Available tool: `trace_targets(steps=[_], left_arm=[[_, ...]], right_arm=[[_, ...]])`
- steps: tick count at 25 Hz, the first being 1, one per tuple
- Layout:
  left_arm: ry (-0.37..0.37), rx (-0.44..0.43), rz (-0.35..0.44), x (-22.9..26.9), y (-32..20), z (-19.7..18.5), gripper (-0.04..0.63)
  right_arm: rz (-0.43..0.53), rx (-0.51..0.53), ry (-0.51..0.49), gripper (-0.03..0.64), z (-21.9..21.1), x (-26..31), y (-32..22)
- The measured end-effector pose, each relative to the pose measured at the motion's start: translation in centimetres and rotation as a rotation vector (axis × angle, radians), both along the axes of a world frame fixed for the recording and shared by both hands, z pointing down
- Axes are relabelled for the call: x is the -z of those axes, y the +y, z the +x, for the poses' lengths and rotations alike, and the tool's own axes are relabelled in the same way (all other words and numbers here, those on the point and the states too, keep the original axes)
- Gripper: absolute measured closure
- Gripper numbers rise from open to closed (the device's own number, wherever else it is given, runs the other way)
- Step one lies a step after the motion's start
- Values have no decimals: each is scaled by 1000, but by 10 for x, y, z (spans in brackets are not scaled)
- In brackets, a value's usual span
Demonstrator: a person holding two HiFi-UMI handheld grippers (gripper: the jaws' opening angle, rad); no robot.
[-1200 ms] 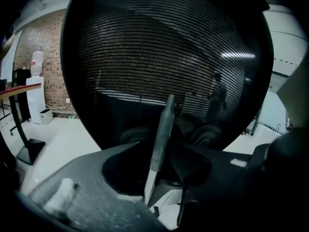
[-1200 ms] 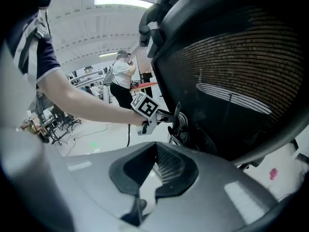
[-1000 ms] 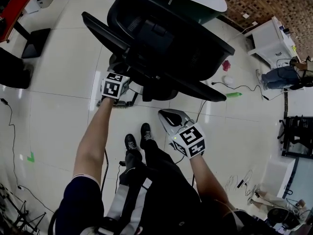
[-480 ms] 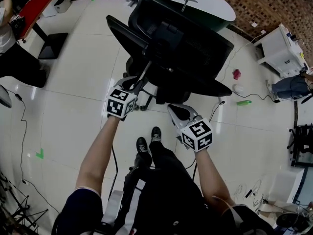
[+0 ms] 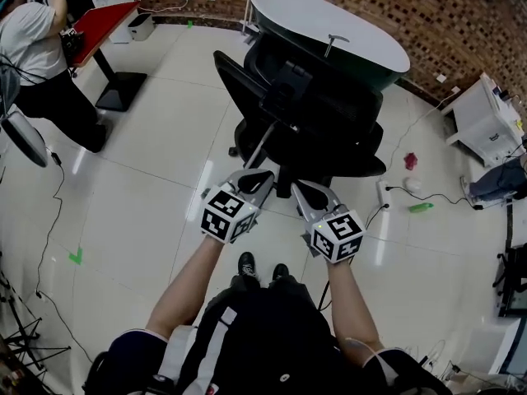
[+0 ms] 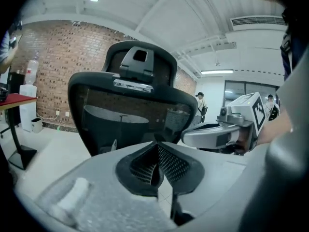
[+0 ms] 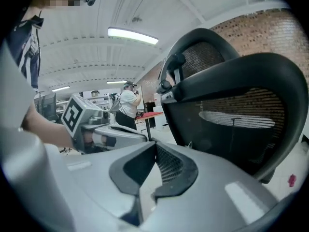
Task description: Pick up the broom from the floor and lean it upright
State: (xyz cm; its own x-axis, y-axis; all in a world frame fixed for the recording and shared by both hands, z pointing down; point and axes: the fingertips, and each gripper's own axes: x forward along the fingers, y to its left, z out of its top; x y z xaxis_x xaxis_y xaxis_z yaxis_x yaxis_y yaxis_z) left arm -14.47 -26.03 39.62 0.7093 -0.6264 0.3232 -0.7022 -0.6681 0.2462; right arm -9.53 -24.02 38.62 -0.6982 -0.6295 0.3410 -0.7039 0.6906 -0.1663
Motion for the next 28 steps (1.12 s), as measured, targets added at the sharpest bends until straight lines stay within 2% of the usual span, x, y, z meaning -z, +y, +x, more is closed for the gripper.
trace_targets(steps=[5, 6, 8, 10, 13, 28], left_arm=[[42, 8, 25, 35, 27, 16, 594], [52, 16, 33, 42, 30, 18, 594], [60, 29, 49, 54, 35, 22, 594], [51, 31, 67, 63, 39, 31, 594], [41, 38, 92, 73, 39, 44, 594], [17, 77, 115, 88, 34, 64, 594]], right_arm=[[62, -18, -144, 614, 9, 44, 8], [76, -13, -153, 586, 11, 51, 11], [98, 2, -148, 567, 13, 60, 16], [112, 17, -121, 613, 19, 63, 21], [108, 44, -110, 615, 27, 67, 22], [127, 99, -102, 617, 46, 85, 15]])
